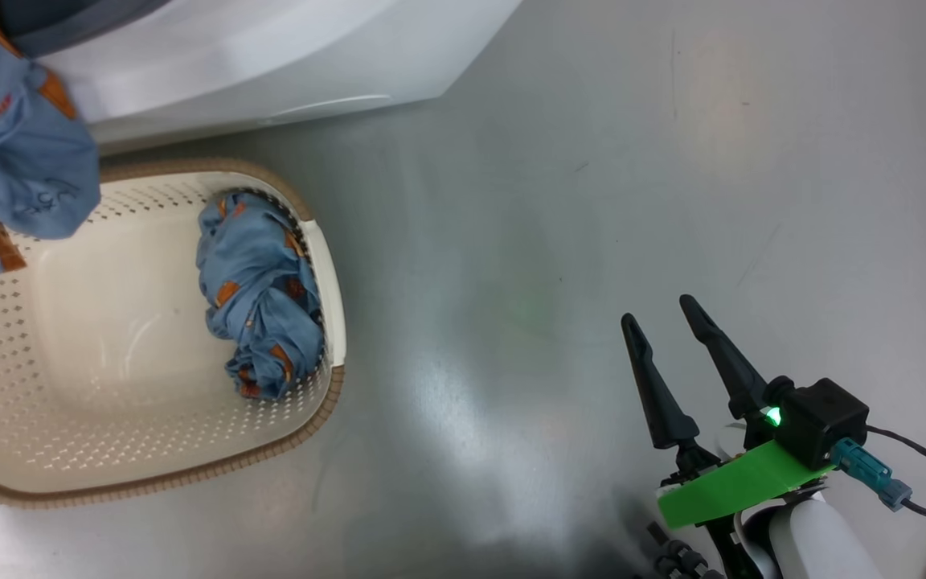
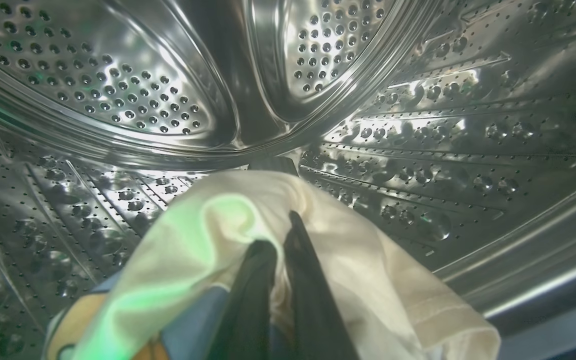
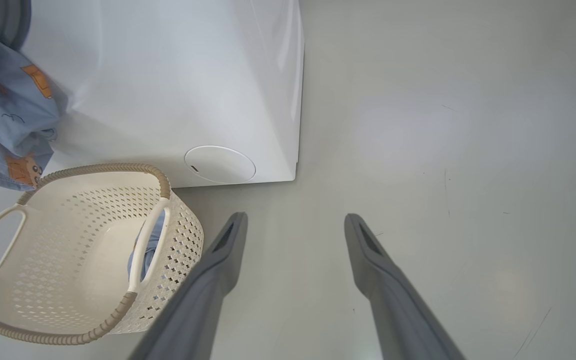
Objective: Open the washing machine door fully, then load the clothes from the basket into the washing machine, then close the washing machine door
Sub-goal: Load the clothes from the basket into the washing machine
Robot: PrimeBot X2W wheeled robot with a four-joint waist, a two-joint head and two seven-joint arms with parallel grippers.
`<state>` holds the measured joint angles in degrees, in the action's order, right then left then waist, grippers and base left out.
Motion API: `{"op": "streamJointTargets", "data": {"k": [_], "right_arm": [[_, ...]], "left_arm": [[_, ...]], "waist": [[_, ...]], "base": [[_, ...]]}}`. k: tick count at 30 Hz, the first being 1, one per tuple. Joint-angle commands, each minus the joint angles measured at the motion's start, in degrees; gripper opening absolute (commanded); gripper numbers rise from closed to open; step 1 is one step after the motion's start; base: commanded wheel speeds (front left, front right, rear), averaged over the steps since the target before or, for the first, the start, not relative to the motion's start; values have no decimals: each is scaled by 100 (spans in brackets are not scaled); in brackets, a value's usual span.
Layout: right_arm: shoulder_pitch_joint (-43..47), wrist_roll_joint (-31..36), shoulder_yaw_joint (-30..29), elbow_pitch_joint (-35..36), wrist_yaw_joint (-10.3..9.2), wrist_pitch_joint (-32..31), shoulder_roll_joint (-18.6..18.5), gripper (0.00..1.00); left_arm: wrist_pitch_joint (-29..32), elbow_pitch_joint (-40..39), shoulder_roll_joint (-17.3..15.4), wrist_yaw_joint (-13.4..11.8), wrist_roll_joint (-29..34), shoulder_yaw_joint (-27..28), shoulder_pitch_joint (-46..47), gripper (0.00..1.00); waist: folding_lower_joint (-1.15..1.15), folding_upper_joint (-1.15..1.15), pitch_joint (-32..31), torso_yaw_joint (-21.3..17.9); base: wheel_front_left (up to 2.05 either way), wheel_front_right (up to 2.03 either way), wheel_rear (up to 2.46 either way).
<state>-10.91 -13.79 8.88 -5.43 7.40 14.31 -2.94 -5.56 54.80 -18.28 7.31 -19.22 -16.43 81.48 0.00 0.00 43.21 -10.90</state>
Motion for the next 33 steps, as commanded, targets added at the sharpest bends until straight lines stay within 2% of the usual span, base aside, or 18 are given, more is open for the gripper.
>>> {"op": "streamJointTargets", "data": {"k": [1, 7, 12, 15, 16, 17, 18, 23, 33], "right_arm": [[120, -46, 163, 87, 9, 69, 5, 100], [183, -56, 229, 65, 9, 69, 6, 100], [137, -88, 282, 48, 9, 69, 6, 100], [91, -100, 296, 17, 9, 69, 6, 100], [86, -100, 286, 2, 9, 69, 6, 100], [92, -99, 279, -15, 9, 69, 6, 100], [102, -101, 267, -18, 9, 69, 6, 100], [114, -76, 181, -31, 9, 69, 6, 100], [-33, -36, -16, 86, 9, 69, 6, 100]], "left_arm": [[-72, -65, -237, -37, 37, 17, 157, 0], [-882, -418, -331, -43, 463, -271, 494, 0], [-940, -1480, -322, -65, 691, -215, 446, 0], [-941, -1541, -277, -62, 643, -84, 173, 0], [-941, -1413, -244, -61, 594, -45, 79, 24], [-942, -1336, -224, -60, 558, -2, 20, 80], [-942, -1225, -219, -58, 533, 30, -26, 100], [-942, -665, -102, -48, 413, 83, -79, 100], [-943, -433, 124, -31, 331, 67, -104, 100]], "waist": [[0, 0, 21, -25], [0, 0, 43, -77], [0, 0, 62, -88], [0, 0, 32, -87], [0, 0, -6, -75], [0, 0, -46, -67], [0, 0, -81, -55], [0, 0, -186, 26], [0, 0, -252, 242]], "base": [[0, 0, 0], [0, 0, 0], [0, 0, 0], [0, 0, 0], [0, 0, 0], [0, 0, 0], [0, 0, 0], [0, 0, 0], [0, 0, 0]]}}
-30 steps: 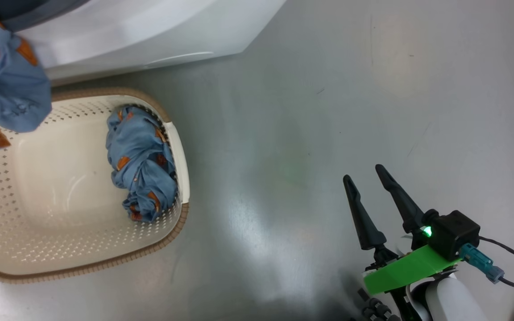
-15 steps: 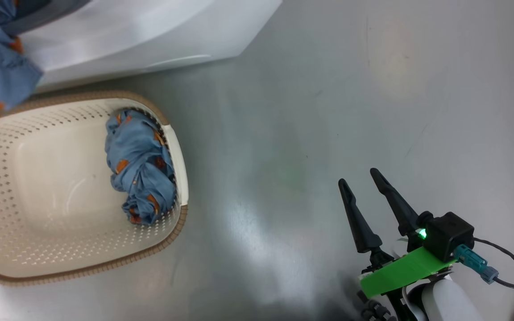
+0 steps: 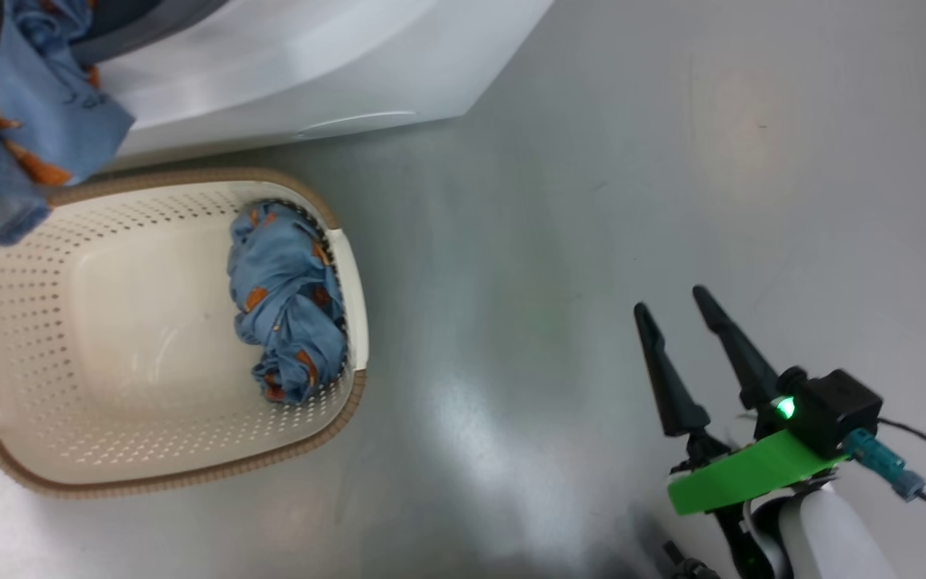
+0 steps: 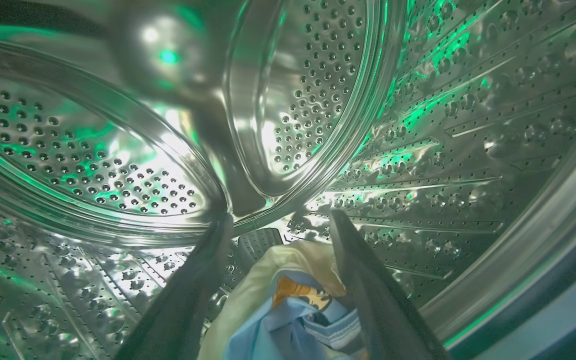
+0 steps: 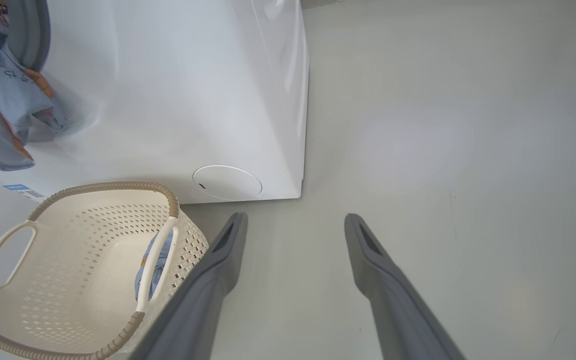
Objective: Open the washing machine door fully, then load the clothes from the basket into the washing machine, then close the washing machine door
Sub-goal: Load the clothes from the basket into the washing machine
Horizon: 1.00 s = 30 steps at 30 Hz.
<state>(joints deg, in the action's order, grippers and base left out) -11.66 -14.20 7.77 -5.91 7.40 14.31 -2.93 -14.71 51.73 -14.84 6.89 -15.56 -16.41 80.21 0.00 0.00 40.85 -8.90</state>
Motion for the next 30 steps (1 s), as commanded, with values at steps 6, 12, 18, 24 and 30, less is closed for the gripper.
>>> {"op": "streamJointTargets", "data": {"k": [6, 12, 18, 24, 30], "right_arm": [[-15, 47, -33, 150, 9, 69, 5, 100], [-56, 61, -124, 158, 9, 69, 5, 100], [-58, 72, -207, 156, 9, 69, 5, 100], [-29, 96, -240, 154, 9, 69, 5, 100], [-16, 79, -200, 179, 9, 69, 5, 100]], "left_arm": [[-29, -424, -192, 17, -42, 111, -198, 100], [-29, -761, -151, 21, -104, 183, -564, 100], [-29, -1474, -145, -10, -160, 311, -1282, 100], [-29, -2505, -167, -176, -182, 536, -2221, 100], [-29, -3570, -210, -407, -303, 982, -3563, 100]], "waist": [[0, 0, -111, 234], [0, 0, -184, 385], [0, 0, -323, 512], [0, 0, -456, 577], [0, 0, -550, 575]], "base": [[0, 0, 0], [0, 0, 0], [0, 0, 0], [0, 0, 0], [0, 0, 0]]}}
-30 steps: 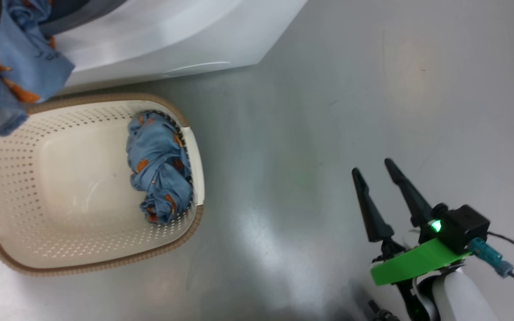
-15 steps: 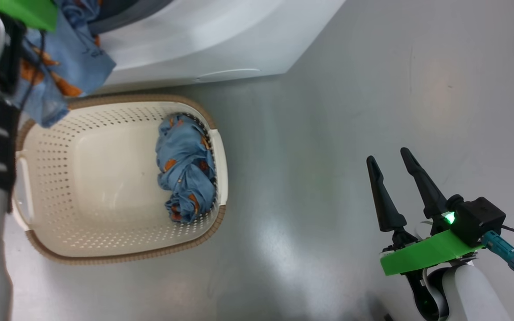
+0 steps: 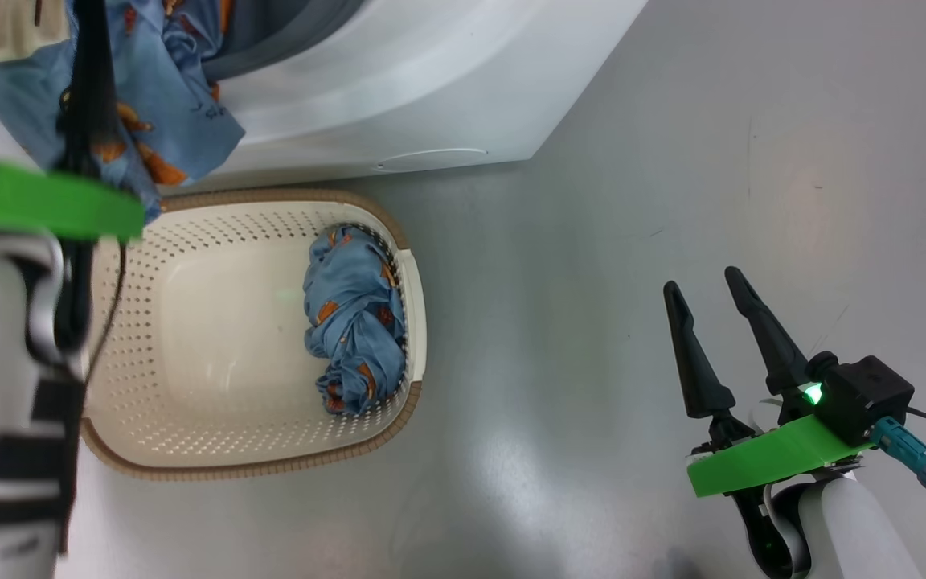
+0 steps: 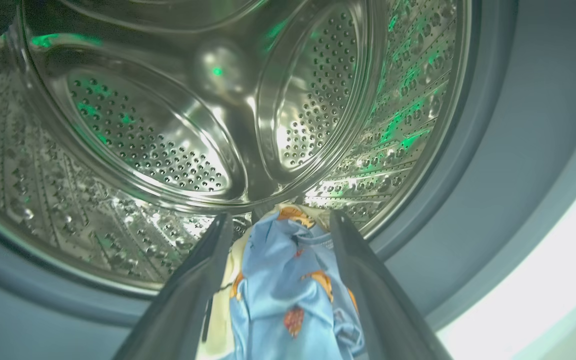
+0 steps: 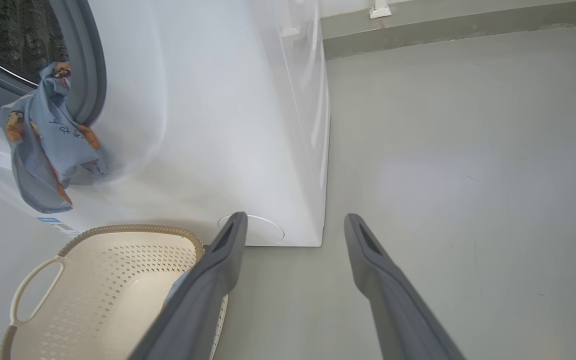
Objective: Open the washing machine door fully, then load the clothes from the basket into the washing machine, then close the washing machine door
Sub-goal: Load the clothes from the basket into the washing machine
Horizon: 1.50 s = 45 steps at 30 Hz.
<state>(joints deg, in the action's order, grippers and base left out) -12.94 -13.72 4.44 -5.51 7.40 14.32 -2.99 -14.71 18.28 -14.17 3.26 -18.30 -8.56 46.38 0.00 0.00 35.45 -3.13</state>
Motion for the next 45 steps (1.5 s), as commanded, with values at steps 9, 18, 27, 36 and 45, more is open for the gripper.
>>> {"op": "streamJointTargets", "data": {"k": [9, 18, 27, 36, 45], "right_arm": [[106, 117, 150, 153, 9, 68, 12, 100], [117, 178, 167, 134, 9, 68, 12, 100], [118, 205, 182, 130, 9, 68, 12, 100], [102, 195, 190, 130, 9, 68, 12, 100], [101, 177, 181, 132, 9, 68, 12, 100]], "left_arm": [[-29, -1211, -163, -342, 87, 482, -1702, 100], [-29, -1629, 173, -491, 100, 741, -3019, 100], [-29, -1748, 447, -549, 169, 1002, -3661, 100], [-29, -1654, 625, -456, 287, 1190, -3868, 100], [-29, -1542, 723, -338, 379, 1254, -3790, 100]], "waist": [[0, 0, -94, 43], [0, 0, -183, 75], [0, 0, -209, 73], [0, 0, -183, 22], [0, 0, -161, 14]], "base": [[0, 0, 0], [0, 0, 0], [0, 0, 0], [0, 0, 0], [0, 0, 0]]}}
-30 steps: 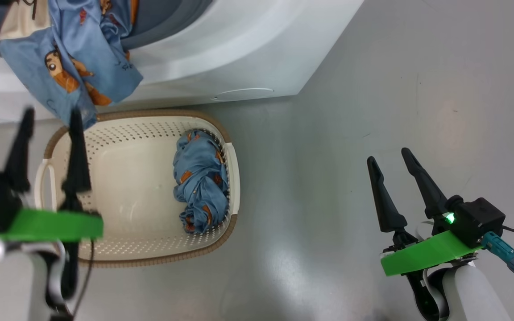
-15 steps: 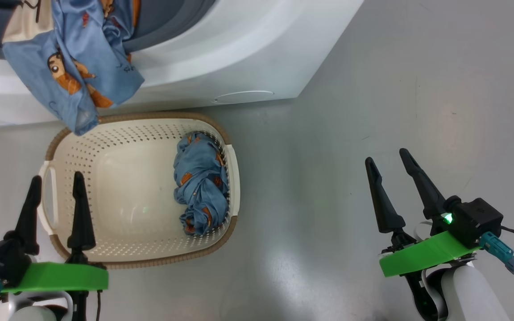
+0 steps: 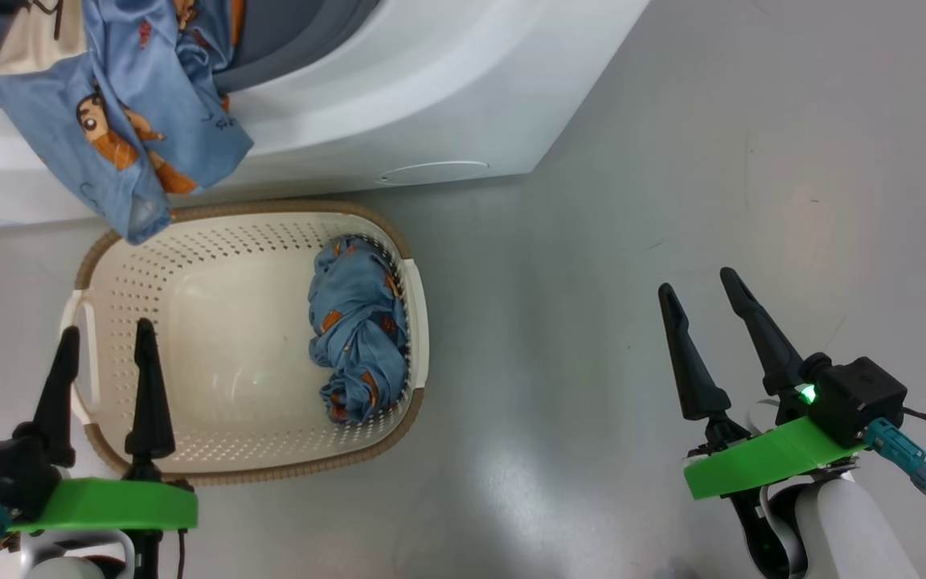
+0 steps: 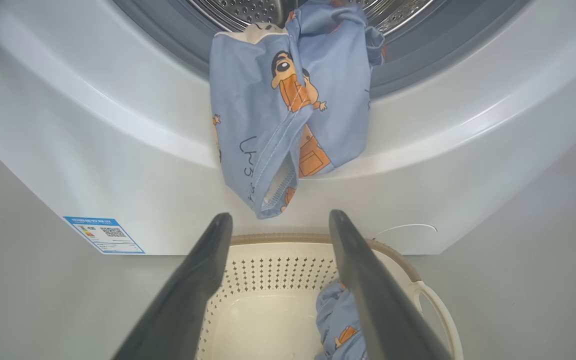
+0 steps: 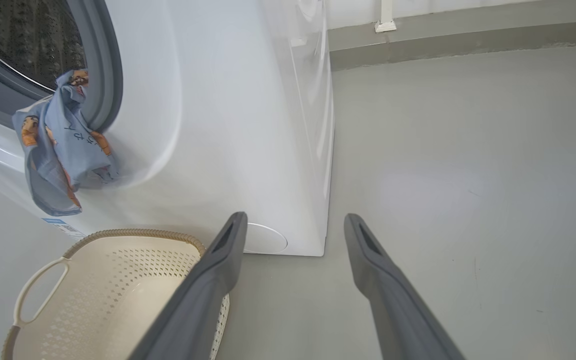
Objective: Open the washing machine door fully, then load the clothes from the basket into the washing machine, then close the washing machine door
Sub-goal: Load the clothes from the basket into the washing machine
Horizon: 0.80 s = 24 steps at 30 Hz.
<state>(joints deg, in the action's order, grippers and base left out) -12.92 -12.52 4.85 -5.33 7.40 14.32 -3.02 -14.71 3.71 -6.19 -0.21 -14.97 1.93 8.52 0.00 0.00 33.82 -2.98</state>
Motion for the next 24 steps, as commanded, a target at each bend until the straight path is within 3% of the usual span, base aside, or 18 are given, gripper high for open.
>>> {"op": "streamJointTargets", "data": {"k": [1, 14, 24], "right_arm": [[99, 56, 139, 116, 9, 68, 14, 100], [21, 24, 208, 76, 9, 68, 14, 100], [-59, -18, 322, 59, 9, 68, 14, 100]], "left_arm": [[-29, -71, -67, 22, 53, 213, 4, 100], [-29, 426, -134, 264, 132, 231, 831, 100], [-29, 1318, -162, 410, 123, 206, 1812, 100]], "waist": [[0, 0, 6, 0], [0, 0, 76, -80], [0, 0, 189, -197]], "base": [[0, 0, 0], [0, 0, 0], [0, 0, 0]]}}
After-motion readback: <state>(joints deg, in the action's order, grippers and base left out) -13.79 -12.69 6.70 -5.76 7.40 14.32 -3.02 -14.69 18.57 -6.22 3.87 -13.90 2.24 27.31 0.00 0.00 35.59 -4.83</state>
